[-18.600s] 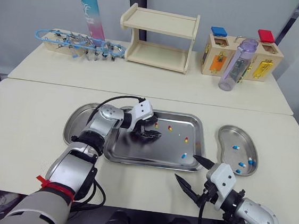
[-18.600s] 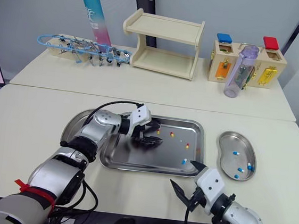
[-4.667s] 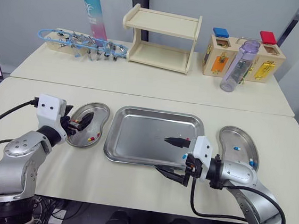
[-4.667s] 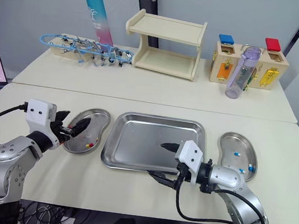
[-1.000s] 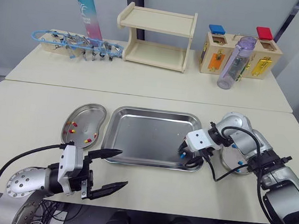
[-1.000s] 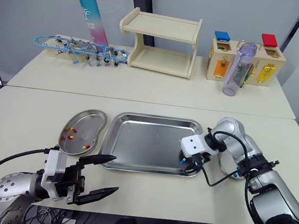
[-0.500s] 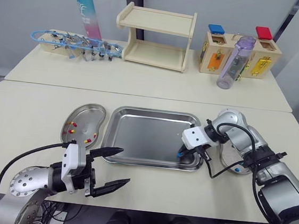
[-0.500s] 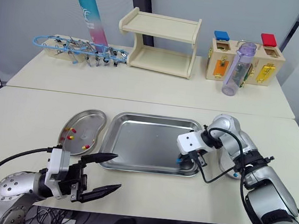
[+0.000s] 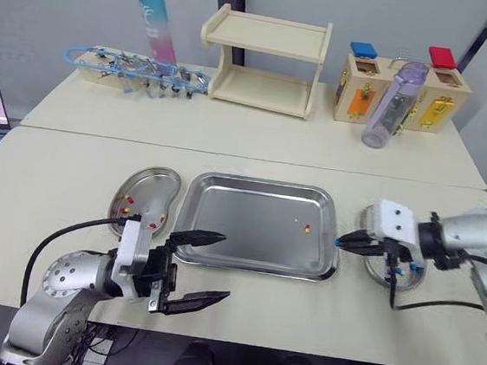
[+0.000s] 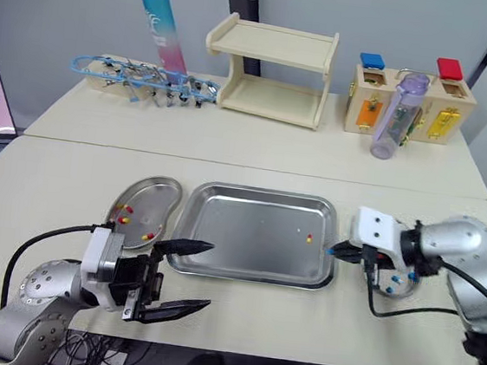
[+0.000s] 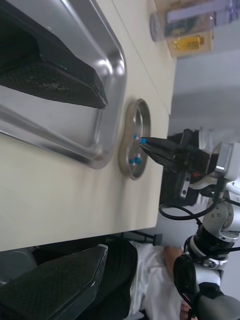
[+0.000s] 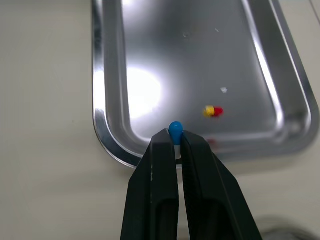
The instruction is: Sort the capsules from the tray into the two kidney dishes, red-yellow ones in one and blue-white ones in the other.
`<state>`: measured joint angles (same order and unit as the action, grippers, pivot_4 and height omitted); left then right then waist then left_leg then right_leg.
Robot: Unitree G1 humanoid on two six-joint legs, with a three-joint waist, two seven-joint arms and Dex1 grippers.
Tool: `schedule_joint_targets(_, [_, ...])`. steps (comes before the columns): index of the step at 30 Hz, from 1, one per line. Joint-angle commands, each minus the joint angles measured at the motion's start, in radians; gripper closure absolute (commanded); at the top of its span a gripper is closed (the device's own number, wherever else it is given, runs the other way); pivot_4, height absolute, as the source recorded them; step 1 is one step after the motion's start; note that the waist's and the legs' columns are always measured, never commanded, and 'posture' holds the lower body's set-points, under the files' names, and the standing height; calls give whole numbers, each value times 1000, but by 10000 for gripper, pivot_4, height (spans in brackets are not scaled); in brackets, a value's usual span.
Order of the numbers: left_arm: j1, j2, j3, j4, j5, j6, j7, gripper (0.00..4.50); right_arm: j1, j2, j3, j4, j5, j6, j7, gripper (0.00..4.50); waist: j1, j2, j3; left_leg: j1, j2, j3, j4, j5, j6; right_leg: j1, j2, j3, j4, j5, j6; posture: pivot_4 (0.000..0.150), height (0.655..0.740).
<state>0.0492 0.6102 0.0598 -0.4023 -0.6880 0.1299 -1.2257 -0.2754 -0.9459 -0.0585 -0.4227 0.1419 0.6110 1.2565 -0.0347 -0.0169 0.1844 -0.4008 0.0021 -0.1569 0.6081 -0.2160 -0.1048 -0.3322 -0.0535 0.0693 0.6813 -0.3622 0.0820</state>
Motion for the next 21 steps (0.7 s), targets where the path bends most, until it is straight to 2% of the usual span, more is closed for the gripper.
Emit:
schedule_joint_targets(1, [-29, -9, -23, -20, -20, 9, -10, 0, 70, -37, -104, -55, 9, 59, -76, 44753, -2, 0, 0, 0, 0, 0, 0, 0, 0, 0, 0, 0, 0, 0, 0, 1500, 7400])
schedule_joint_targets(7, [-60, -18, -42, -25, -13, 24, -4, 0, 114, -33, -104, 24, -43, 91, -234, 44753, 0, 0, 0, 0, 0, 1, 0, 0, 0, 0, 0, 1, 0, 0, 0, 1500, 7400])
schedule_joint_targets(11, [-57, -13, -33, -24, -21, 36, -5, 0, 92, -35, -99, 61, -40, 116, -292, 33857, 0, 0, 0, 0, 0, 1, 0, 0, 0, 0, 0, 1, 0, 0, 0, 1500, 7400])
schedule_joint_targets(13, [-53, -13, -26, -22, -18, 39, -4, 0, 87, -44, -101, 68, -36, 116, -304, 26809, 0, 0, 0, 0, 0, 1, 0, 0, 0, 0, 0, 1, 0, 0, 0, 1500, 7400])
schedule_joint_targets(18, [-46, -14, -3, -22, -15, 51, 33, 0, 81, -68, -119, 71, -8, 100, -288, 13566, 2, 0, 0, 0, 0, 1, 0, 0, 0, 0, 0, 1, 0, 0, 0, 1500, 7400])
schedule_joint_targets(20, [-38, -7, 11, -28, -14, 63, 59, 0, 84, -75, -133, 70, 9, 74, -275, 6313, 2, 0, 0, 0, 0, 1, 0, 0, 0, 0, 0, 1, 0, 0, 0, 1500, 7400])
schedule_joint_targets(21, [-36, -4, 16, -30, -13, 68, 68, 0, 85, -79, -137, 71, 15, 66, -274, 4494, 1, 0, 0, 0, 0, 1, 0, 0, 0, 0, 0, 1, 0, 0, 0, 1500, 7400])
